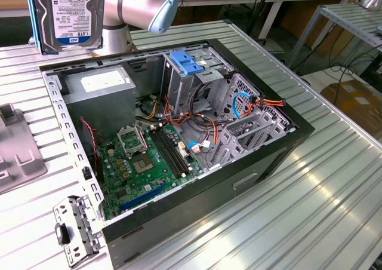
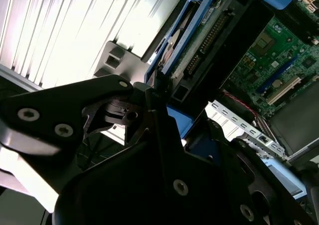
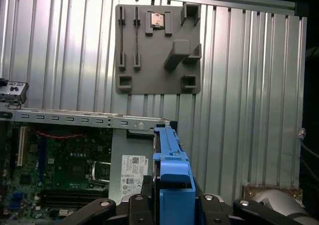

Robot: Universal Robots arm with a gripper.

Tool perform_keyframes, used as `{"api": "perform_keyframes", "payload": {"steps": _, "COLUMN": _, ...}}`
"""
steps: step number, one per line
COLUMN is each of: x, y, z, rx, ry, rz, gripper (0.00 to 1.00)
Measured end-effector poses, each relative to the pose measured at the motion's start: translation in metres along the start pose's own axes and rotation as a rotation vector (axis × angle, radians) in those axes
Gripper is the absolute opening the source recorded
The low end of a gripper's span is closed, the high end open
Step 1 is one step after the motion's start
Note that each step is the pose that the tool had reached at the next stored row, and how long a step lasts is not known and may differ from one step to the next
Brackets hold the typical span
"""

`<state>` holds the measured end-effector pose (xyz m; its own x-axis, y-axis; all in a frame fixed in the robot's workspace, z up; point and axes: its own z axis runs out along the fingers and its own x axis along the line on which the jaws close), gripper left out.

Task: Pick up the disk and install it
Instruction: 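Pick up the disk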

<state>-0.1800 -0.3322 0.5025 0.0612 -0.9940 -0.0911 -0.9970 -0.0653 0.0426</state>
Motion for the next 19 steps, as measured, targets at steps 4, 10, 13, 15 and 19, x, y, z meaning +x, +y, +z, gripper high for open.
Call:
{"api": "perform_keyframes", "payload": {"steps": 4, "x": 0.0039, "y": -0.0020, "z": -0.0003, "rx": 0.0000, "ry": 0.0000, "rz": 0.000, "gripper": 0.37}}
{"api": "perform_keyframes", "payload": {"steps": 10, "x": 0.0086, "y": -0.0043, "z": -0.0007, "rx": 0.0000, "ry": 0.0000, "rz": 0.000, "gripper": 0.37}}
{"api": "perform_keyframes", "payload": {"steps": 13, "x": 0.0108, "y": -0.0054, "z": -0.0009, "rx": 0.0000, "ry": 0.0000, "rz": 0.000, "gripper": 0.37}}
{"api": "perform_keyframes", "payload": {"steps": 15, "x": 0.0119, "y": -0.0060, "z": -0.0010, "rx": 0.0000, "ry": 0.0000, "rz": 0.000, "gripper": 0.37}}
{"api": "perform_keyframes", "payload": {"steps": 19, "x": 0.0150, "y": -0.0076, "z": -0.0012, "rx": 0.0000, "ry": 0.0000, "rz": 0.000, "gripper": 0.37}}
